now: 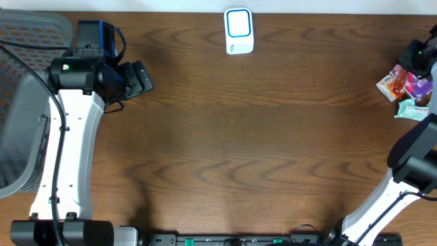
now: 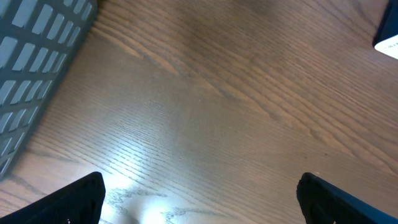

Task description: Scan the item barcode

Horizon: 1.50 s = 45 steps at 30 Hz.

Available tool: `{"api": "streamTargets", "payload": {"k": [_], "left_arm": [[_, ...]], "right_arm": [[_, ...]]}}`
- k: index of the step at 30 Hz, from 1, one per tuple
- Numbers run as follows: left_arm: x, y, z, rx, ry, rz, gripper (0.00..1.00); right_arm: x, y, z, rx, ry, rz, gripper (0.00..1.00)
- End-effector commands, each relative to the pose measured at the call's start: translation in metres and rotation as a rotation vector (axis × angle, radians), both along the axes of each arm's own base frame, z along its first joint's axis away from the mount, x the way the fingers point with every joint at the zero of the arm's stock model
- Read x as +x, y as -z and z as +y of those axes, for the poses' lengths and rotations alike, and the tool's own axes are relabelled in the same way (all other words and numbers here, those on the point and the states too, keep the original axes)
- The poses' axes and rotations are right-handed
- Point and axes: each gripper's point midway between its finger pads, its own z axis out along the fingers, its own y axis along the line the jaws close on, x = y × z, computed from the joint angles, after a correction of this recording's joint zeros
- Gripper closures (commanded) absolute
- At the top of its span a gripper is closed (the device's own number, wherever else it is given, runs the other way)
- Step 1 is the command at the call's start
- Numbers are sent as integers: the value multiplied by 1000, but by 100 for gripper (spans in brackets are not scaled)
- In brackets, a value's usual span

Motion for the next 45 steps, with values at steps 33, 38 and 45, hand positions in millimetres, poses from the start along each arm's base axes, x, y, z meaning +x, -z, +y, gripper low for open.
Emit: {"api": "streamTargets", "payload": {"k": [33,38,45], "left_arm": [[-1,-6,2,6,-10,-17,2],[-1,-6,2,6,-10,-17,2],[-1,-6,2,6,-10,-17,2]], "right_arm": [[-64,38,89,289,-65,315,99],[-78,79,114,313,-74,398,98],[-81,126,115,296,-14,372,98]]}}
